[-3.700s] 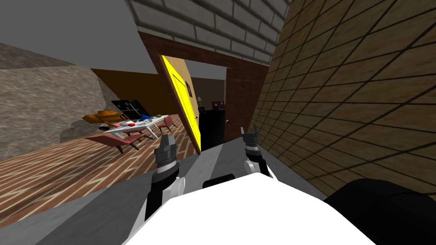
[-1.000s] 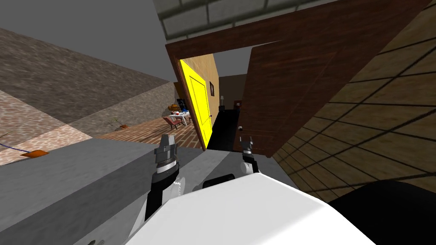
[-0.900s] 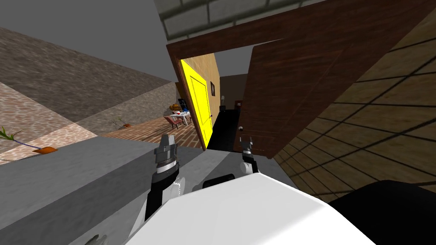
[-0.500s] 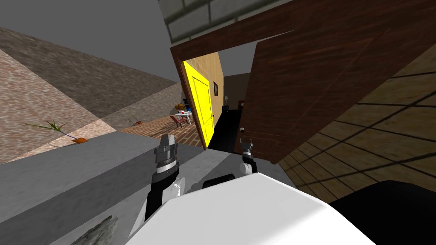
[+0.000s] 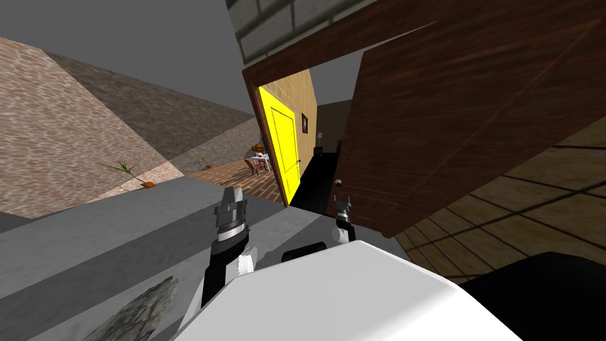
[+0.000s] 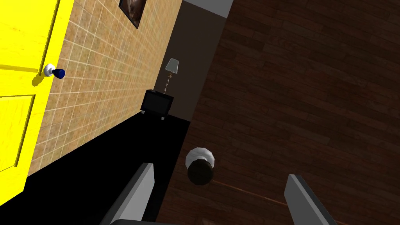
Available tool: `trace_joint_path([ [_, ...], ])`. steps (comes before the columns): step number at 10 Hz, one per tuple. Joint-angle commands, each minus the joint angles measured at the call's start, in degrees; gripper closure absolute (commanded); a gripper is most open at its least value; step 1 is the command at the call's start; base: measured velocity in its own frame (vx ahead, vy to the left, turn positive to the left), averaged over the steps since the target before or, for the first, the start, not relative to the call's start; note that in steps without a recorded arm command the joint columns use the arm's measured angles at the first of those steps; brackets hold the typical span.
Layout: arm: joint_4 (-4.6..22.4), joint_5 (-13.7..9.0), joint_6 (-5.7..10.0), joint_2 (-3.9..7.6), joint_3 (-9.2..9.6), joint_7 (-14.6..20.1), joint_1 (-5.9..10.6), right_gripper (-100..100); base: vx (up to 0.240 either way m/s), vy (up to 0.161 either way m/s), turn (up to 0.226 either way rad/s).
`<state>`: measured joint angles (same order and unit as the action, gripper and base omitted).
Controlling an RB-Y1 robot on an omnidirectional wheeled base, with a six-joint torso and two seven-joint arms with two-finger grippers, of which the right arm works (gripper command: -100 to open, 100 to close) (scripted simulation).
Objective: Push the door open
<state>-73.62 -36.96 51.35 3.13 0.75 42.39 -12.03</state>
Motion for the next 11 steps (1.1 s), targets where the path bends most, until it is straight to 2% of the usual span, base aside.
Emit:
trace_joint_path([
  [1,2.0,-1.2,0.62,-0.28,-0.04,1.3,0.44,-100,0.015,-0.120,0.168],
  [2,3.1,-1.9,0.89,-0.50,-0.08,1.9,0.77,-100,0.020,-0.118,0.148],
  [3,5.4,-3.3,1.42,-0.94,-0.18,3.2,1.44,-100,0.004,-0.168,0.250],
  [9,11.3,-7.1,2.82,-2.46,-0.42,6.5,3.19,-100,-0.012,-0.122,0.142],
  [11,14.4,-9.0,3.55,-3.50,-0.55,8.3,4.11,-100,-0.016,-0.151,0.208],
])
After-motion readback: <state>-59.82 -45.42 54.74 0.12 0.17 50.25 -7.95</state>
